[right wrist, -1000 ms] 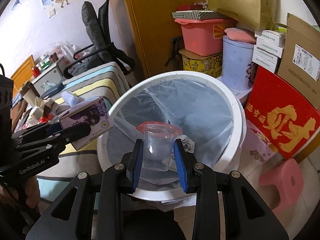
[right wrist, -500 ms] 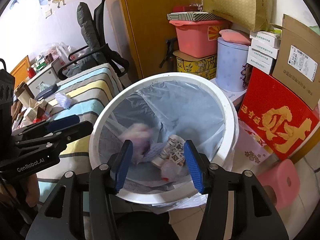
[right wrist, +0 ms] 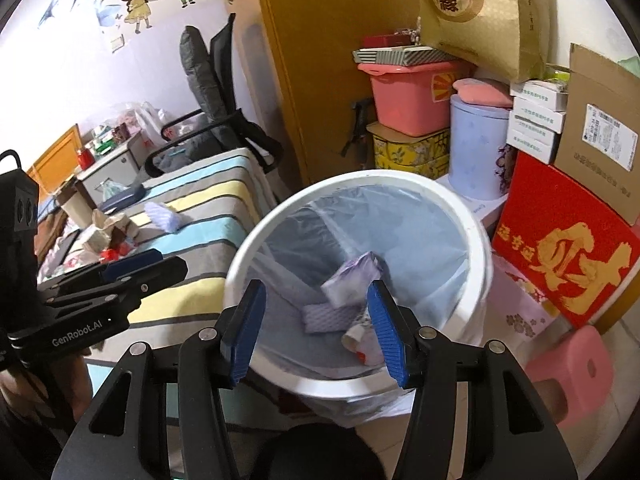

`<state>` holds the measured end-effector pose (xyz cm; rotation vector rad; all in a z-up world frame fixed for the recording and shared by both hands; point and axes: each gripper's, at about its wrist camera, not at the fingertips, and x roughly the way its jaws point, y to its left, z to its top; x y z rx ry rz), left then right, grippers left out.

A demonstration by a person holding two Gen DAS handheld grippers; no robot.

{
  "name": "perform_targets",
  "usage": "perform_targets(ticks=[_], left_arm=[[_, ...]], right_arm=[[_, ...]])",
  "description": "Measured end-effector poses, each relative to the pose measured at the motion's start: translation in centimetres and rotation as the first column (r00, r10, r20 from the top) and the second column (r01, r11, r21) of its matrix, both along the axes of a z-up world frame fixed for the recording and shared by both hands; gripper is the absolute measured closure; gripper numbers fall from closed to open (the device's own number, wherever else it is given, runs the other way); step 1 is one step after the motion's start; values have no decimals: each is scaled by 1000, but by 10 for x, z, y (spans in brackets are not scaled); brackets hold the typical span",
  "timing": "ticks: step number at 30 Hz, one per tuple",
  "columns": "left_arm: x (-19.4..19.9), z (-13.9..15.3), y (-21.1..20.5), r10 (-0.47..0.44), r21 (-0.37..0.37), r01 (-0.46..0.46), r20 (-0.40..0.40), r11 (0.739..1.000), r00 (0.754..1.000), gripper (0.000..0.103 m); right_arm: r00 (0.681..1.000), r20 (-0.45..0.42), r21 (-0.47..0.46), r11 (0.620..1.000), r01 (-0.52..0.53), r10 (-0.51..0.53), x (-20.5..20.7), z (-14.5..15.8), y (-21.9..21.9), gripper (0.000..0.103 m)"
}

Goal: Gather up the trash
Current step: 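Move both tools back over the table toward the brown wrapper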

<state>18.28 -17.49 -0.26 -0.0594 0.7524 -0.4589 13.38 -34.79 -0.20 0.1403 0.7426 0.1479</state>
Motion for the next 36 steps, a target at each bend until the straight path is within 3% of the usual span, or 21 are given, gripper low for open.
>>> perform_targets(ticks=[16,36], left_arm=[[-40,-1,65,147,13,-147,9,989,989,55],[-74,11,133,286,33,-288,64,957,956,55]], right_arm=[[992,15,16,992,-124,123,-10,2,43,48],[949,-20,51,948,-313,314,-14,-3,97,48]])
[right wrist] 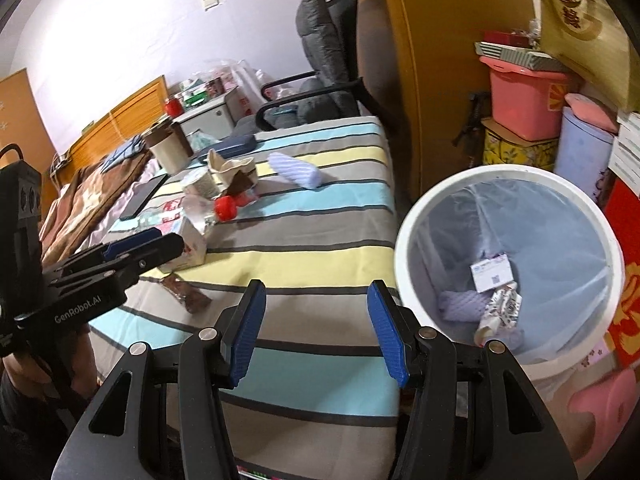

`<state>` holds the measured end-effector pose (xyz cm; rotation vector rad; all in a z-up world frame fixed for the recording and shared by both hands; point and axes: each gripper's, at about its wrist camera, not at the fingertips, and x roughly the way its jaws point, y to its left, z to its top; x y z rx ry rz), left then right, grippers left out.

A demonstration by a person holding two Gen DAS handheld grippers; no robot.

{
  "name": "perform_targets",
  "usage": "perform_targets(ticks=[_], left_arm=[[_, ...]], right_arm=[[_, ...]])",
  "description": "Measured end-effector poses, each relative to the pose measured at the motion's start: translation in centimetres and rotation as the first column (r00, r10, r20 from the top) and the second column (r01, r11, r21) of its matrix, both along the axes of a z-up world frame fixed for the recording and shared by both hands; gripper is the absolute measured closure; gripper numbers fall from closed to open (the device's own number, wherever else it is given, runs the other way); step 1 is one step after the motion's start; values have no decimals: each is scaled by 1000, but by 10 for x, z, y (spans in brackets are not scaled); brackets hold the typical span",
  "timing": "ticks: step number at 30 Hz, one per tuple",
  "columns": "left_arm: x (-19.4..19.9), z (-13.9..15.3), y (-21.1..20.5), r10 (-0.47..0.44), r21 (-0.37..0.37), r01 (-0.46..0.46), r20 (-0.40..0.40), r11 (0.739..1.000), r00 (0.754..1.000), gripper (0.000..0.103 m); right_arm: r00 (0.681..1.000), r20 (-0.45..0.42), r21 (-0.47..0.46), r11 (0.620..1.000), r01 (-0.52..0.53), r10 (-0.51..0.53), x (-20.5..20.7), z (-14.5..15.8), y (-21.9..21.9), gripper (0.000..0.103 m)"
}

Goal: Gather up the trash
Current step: 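Move both tools back over the table toward the brown wrapper, then grasp the brown snack wrapper with the right tool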

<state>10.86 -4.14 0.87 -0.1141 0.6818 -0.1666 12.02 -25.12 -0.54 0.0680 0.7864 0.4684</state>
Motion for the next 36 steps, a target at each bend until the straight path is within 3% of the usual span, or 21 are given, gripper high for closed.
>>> perform_targets(ticks=[21,36], left_arm=[[-32,-10,82,152,7,-152,-11,988,988,55],[-41,-21,118,186,-23,-187,-25,982,982,55]], right_arm=[[979,-15,-24,979,-202,201,-2,-13,64,48],[930,-69,-96,926,-365,360,8,-35,129,48]])
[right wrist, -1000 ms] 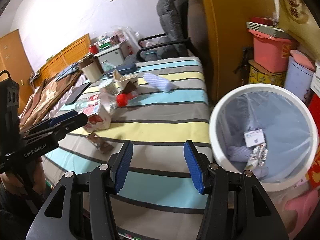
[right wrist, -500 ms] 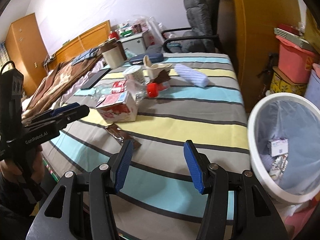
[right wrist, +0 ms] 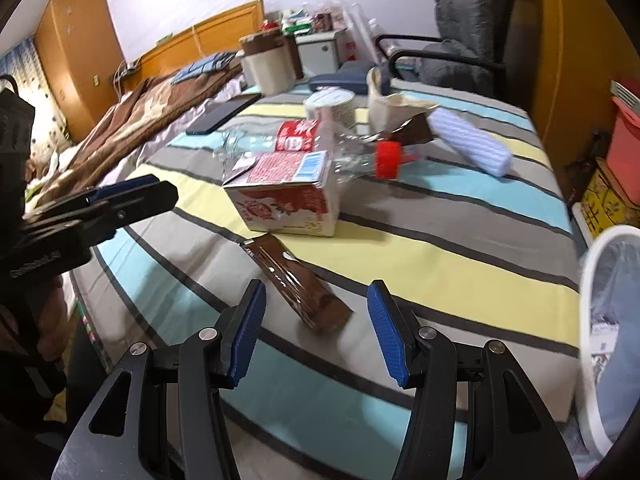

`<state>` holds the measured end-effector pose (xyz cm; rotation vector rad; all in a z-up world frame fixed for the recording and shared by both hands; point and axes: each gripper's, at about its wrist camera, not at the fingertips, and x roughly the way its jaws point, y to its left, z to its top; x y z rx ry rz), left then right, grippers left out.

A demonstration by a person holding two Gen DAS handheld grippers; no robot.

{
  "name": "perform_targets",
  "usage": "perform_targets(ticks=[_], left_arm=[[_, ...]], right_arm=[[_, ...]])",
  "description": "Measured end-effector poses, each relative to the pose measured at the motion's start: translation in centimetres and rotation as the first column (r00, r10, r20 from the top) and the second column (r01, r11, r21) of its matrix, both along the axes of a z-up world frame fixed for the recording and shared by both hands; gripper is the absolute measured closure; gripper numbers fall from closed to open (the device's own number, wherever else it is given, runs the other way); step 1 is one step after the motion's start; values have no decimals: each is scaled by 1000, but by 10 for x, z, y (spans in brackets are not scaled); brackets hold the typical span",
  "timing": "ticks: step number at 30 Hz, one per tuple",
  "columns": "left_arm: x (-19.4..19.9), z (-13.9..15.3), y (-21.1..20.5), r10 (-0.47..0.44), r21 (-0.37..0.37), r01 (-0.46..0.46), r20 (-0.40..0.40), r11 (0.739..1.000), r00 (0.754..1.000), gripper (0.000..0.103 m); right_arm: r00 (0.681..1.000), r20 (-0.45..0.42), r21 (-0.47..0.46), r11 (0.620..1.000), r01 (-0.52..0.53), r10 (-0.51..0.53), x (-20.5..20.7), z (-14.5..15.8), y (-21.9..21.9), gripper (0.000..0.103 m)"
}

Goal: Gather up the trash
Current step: 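Grasp the brown snack wrapper with the right tool, then grasp the pink milk carton with the left tool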

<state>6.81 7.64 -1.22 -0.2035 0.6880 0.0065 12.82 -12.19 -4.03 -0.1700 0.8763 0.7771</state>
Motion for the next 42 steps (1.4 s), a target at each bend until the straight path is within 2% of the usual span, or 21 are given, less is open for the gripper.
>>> perform_targets(ticks=[4,6,7,10,15,21,29,31,35,37,42], left_arm=[[1,-2,3,1,-6,-1,-4,1000,1000,55],[4,-3,3,-6,-6,6,-5,1000,1000,55],[5,-3,3,-11,-7,11,-5,1000,1000,55],[12,-4,1,-34,-20,34,-6,999,999,55],[28,-8,-8,-85,-31,85,-6,996,996,50],[47,-18,-23,-158,-56,156,-35,986,987,50],[40,-18,-58,-285,-71,282,-29,957,958,50],[37,-14,-61,-288,-61,286,-17,956,958,50],[36,-7,-52,-233,-16,233,-1,972,973,48],[42,-6,-47,-218,-4,218,1,976,976,40],[62,-13,-47,-262,26,263,-32,965,965,39]], right_arm=[[1000,-17,-21,999,-27,27,5,-7,8,51],[999,-9,-35,999,-40,40,4,-7,10,56],[999,0,-46,998,-47,47,3,-6,10,65],[998,9,-62,996,-58,58,0,-3,7,74],[1000,0,-54,999,-3,3,-2,-2,-17,75],[991,-11,-46,990,134,-134,2,0,-61,75],[974,0,-25,973,228,-228,4,5,-90,75],[972,3,-16,972,235,-235,5,7,-90,75],[972,6,-2,972,233,-233,5,8,-90,75],[973,3,5,973,232,-232,5,6,-91,75],[971,-3,15,971,239,-239,7,6,-94,75]])
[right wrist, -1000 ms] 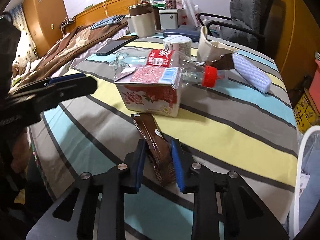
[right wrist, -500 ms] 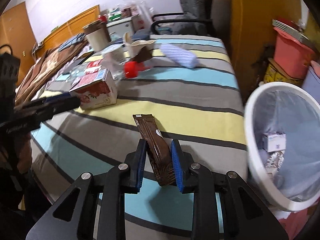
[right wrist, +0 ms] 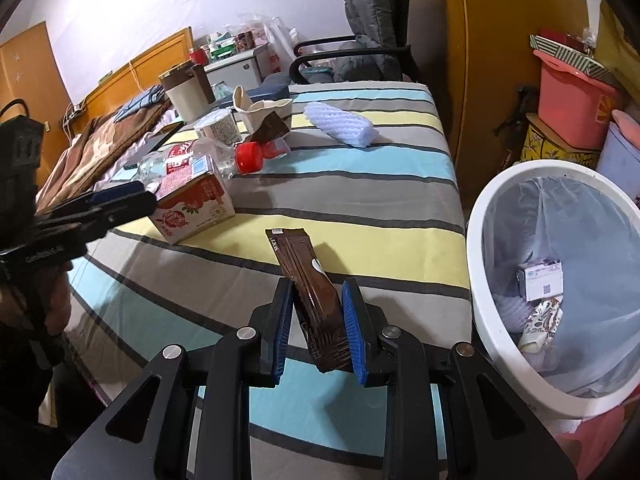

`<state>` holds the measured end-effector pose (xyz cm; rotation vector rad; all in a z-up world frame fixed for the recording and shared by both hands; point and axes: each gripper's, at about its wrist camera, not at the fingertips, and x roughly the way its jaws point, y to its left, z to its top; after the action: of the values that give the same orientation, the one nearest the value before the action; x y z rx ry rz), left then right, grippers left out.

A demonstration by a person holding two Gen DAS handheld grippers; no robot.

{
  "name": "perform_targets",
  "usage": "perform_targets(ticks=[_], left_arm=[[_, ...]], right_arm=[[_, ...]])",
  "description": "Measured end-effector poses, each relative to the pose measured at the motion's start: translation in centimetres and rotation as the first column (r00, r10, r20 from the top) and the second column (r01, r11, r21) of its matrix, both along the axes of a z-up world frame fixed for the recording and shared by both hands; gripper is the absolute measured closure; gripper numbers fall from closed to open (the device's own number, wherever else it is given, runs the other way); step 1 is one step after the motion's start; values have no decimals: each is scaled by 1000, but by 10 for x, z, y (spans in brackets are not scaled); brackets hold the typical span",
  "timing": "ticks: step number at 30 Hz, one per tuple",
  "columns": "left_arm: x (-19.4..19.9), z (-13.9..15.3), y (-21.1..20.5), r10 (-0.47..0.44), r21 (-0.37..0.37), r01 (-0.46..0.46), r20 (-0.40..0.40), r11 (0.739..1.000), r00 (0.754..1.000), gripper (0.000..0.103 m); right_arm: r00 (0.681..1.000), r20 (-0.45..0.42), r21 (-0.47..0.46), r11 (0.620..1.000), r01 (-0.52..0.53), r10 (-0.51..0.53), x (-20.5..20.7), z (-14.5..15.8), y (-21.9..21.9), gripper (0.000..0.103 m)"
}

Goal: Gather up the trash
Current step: 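Grasp the pink milk carton with the left tool, then carry the pink carton and brown wrapper to the bin and open both tools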

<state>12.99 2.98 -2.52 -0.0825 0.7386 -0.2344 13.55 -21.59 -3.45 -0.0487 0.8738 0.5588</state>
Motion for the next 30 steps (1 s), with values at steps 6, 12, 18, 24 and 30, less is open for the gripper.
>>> perform_targets(ticks=[6,12,18,24,30], left_arm=[[0,-3,-17,-57,1,57,-7,998,998,39],[2,-3,-30,-39,12,39,-6,999,999,39],[11,-8,-40,12,37,-11,-38,999,999,65],[3,-8,-44,32,35,-31,-32,999,999,66],[-10,-1,-42,53,18,-53,-15,998,998,66]], right_arm=[[1000,5,7,1000,19,-19,1,2,-5,75],[999,7,17,999,48,-48,3,3,-10,75],[998,15,18,998,62,-63,2,6,-10,75],[998,33,21,998,60,-61,0,10,-8,75],[997,51,27,998,62,-64,-4,15,-8,75]])
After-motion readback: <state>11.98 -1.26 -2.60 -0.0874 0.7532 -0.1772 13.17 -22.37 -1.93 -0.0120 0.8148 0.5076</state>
